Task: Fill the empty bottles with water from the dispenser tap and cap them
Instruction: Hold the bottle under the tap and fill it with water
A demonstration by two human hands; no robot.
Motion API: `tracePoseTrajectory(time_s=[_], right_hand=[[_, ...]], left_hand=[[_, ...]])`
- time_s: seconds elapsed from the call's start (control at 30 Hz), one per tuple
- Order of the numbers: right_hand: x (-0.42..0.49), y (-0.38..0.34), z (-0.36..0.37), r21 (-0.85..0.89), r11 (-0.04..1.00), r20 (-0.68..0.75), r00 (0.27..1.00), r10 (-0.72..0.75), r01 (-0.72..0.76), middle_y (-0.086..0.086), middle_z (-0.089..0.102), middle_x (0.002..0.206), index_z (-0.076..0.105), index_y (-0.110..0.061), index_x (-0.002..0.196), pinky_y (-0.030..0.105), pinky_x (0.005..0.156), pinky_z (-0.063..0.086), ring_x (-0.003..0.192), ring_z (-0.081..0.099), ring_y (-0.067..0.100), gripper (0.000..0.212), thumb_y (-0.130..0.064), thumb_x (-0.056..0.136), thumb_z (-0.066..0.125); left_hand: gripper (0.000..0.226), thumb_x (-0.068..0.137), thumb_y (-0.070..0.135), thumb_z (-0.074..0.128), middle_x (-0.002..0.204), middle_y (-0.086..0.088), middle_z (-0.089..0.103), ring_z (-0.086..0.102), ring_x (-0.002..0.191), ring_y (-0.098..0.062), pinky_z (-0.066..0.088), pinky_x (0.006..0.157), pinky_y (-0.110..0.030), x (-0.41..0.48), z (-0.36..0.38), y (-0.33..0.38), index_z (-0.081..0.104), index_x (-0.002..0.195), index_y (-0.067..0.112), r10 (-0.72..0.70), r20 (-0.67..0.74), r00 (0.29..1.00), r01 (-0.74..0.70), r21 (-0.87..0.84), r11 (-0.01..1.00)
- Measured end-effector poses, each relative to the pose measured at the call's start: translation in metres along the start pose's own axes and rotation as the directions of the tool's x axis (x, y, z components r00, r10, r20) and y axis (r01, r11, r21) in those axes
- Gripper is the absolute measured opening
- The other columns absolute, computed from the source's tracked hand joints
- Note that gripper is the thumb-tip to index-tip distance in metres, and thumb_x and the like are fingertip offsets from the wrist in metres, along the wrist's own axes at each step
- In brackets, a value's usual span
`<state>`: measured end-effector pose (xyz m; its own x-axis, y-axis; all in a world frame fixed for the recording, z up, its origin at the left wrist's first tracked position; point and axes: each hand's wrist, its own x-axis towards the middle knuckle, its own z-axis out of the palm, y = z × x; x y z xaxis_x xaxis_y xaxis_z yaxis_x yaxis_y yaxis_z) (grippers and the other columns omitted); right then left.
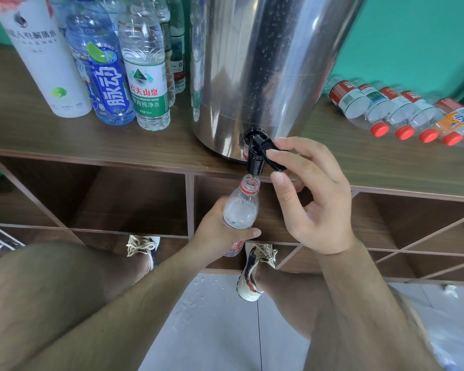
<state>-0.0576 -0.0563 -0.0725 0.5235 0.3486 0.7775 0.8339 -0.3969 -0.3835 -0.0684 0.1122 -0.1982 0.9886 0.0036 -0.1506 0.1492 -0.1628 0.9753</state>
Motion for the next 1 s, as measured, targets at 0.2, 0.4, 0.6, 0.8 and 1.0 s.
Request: tracePoseTrajectory(time_s=[0.2,0.4,0.6,0.8,1.0], right_hand=[[-0.0008,0.0005,0.0006,0.007,1.0,0.0,1.0,0.001,-0.001,0.015,0.062,0.129,0.071,0.0,0.121,0.023,0.08,0.051,0.106,0.065,0.025,0.025,-0.003,0.098,0.063],[-0.0008,0.0012,-0.0004,0.015,1.0,0.006,1.0,-0.009,0.009,0.016,0.062,0.13,0.071,0.0,0.121,0.026,0.08,0.052,0.108,0.065,0.027,0.025,-0.002,0.099,0.062],[-0.0001,0.0043,0.0002,-0.017,0.999,-0.005,0.999,-0.051,0.051,0.016,0.063,0.129,0.07,0.0,0.121,0.043,0.092,0.055,0.116,0.065,0.031,0.026,0.004,0.098,0.061],[0.0,0.0066,0.0008,-0.053,0.997,-0.003,0.999,-0.054,0.054,0.02,0.063,0.13,0.07,0.001,0.122,0.035,0.099,0.05,0.119,0.063,0.028,0.028,0.01,0.097,0.058],[-0.0001,0.0063,0.0008,-0.052,0.997,-0.006,0.998,-0.061,0.061,0.016,0.063,0.133,0.069,-0.001,0.123,0.036,0.105,0.05,0.124,0.063,0.027,0.029,0.01,0.098,0.057]], left_hand=[[0.076,0.072,0.03,0.094,0.117,0.023,0.06,0.059,0.106,0.003,0.045,0.069,-0.007,-0.0018,0.0002,0.0025,0.045,0.128,0.045,0.004,0.001,1.0,-0.004,-0.016,1.0],[0.077,0.072,0.032,0.093,0.119,0.023,0.058,0.058,0.108,0.0,0.043,0.075,-0.009,-0.0023,0.0,0.0027,0.044,0.131,0.043,0.004,0.005,1.0,-0.004,-0.003,1.0],[0.076,0.073,0.031,0.093,0.119,0.022,0.057,0.057,0.109,-0.002,0.044,0.08,-0.013,-0.0023,0.0006,0.0034,0.043,0.13,0.043,-0.002,0.006,1.0,0.002,0.007,1.0],[0.074,0.076,0.029,0.091,0.114,0.025,0.054,0.055,0.104,0.0,0.041,0.077,-0.01,-0.0037,0.0,0.0061,0.041,0.127,0.044,0.0,0.012,1.0,0.0,0.032,0.999],[0.073,0.076,0.03,0.091,0.114,0.025,0.054,0.056,0.102,0.001,0.04,0.071,-0.007,-0.0044,-0.0006,0.0067,0.041,0.126,0.044,-0.007,0.011,1.0,0.006,0.029,1.0]])
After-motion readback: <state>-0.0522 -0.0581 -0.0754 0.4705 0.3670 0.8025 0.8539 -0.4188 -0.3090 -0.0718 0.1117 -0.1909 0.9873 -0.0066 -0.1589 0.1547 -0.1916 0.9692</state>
